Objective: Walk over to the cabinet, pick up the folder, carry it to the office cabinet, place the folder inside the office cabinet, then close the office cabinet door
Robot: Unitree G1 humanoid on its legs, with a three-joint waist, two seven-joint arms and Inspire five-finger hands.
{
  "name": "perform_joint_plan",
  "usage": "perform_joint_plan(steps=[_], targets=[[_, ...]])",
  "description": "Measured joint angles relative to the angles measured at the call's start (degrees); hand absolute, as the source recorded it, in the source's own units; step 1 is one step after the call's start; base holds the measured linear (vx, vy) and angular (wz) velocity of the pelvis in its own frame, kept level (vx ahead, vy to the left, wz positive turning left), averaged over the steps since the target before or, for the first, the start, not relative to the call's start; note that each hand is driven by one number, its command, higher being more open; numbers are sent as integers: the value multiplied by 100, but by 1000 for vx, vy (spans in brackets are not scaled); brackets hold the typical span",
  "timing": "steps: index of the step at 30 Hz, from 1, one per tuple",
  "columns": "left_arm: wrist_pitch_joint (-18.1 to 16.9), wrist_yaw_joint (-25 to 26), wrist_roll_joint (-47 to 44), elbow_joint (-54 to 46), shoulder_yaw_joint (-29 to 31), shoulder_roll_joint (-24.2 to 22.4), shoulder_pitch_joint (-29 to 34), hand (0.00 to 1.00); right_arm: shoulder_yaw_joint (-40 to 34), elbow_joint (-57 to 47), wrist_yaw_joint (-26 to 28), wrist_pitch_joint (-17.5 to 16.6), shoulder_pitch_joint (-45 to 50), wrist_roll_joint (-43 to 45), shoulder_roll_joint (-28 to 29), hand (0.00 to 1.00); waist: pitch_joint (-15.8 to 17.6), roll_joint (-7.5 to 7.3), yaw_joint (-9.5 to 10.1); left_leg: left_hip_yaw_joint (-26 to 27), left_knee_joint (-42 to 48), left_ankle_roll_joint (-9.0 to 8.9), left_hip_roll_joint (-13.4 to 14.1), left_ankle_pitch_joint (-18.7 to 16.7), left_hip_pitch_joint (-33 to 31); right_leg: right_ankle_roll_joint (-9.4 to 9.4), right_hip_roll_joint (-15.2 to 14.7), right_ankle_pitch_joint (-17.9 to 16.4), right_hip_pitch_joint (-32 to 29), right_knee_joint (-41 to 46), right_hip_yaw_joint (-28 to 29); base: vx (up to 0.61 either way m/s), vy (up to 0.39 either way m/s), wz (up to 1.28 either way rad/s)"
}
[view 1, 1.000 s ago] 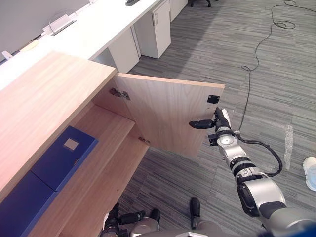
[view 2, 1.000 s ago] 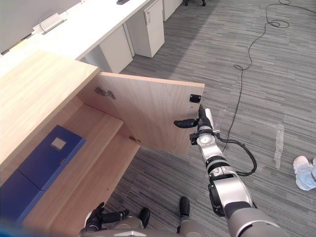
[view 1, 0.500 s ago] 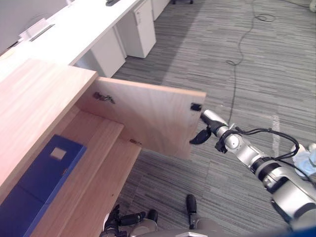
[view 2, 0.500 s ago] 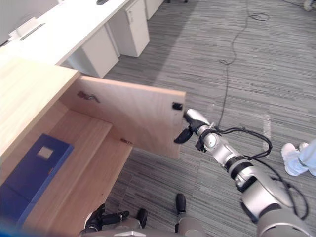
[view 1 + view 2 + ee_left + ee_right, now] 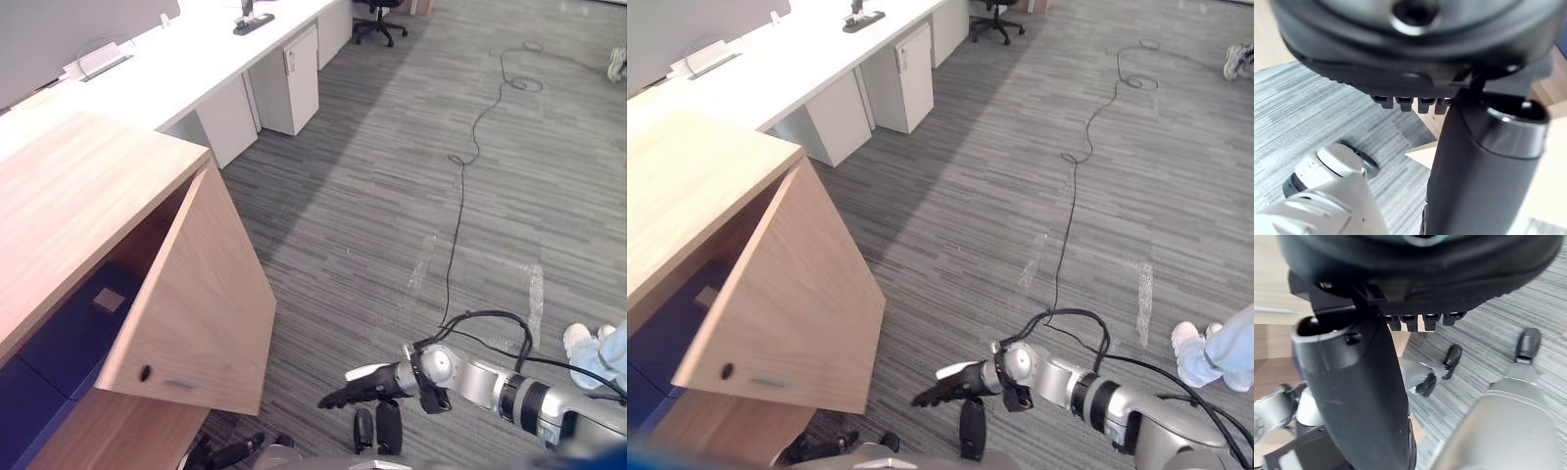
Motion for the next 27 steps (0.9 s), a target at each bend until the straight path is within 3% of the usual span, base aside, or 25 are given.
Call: perform_joint_plan(steps=[3,8,12,16,19,22,24,25,26,27], targets=[[86,-4,-298,64,600,-5,114,100,-361,168,36,5,369,-165,13,100,-75,-93,162,-77,-6,35,-108,-3,-10,65,-102,2,32,-17,-38,-45,91,15],[185,-76,-916,108,1139,-90,246,100,-611,700,40,-4,551,-604,529,100,-141,-42,312,-566,-69,125,-279,81,-118,136,-304,-39,104,-17,-465,-57,38,45],[233,-175,-1502,104,1047,-417,297,100,-676,1331,-4,40,587,-835,919,100,-176,147,482,-1001,-147,154,-344,223,-181,165,-386,-120,196,-15,-895,-27,-22,63],[319,-315,-1929,31,341,-651,480,100,-1299,2151,-242,100,757,-1204,1451,100,-218,261,566,-1437,-185,133,-378,284,-202,171,-429,-247,346,1,-1315,28,-44,57],[369,-346,-2009,-133,-155,-666,495,100,-2369,3330,-656,91,790,-1739,2055,100,-166,360,583,-1744,-172,91,-414,322,-195,189,-450,-338,496,2,-1619,31,-47,56],[372,-130,-1575,-453,-569,-681,439,100,-4382,4656,-2042,254,782,-1973,2837,100,-105,555,594,-2094,-163,15,-478,376,-180,236,-467,-440,679,7,-1966,51,-70,56],[379,-39,-1258,-617,-751,-695,316,100,-4781,4843,-2685,334,813,-1895,3056,100,-60,635,586,-2175,-115,-14,-489,390,-159,242,-478,-509,793,25,-2111,72,-49,47],[398,27,-1096,-791,-857,-717,205,100,-4990,4877,-3091,368,880,-1622,3133,100,18,692,565,-1921,-22,14,-506,409,-187,245,-554,-628,840,181,-2232,66,-21,52],[427,52,-1038,-894,-940,-719,177,100,-5252,4905,-3248,362,929,-1444,3189,100,77,729,538,-1503,33,249,-478,401,-215,243,-587,-703,865,290,-2330,49,-2,64],[423,125,-804,-1177,-1118,-688,16,100,-5954,5100,-3539,386,963,-981,3377,100,122,641,500,-25,255,1561,-262,240,-440,205,-742,-781,779,499,-2523,18,-3,65]])
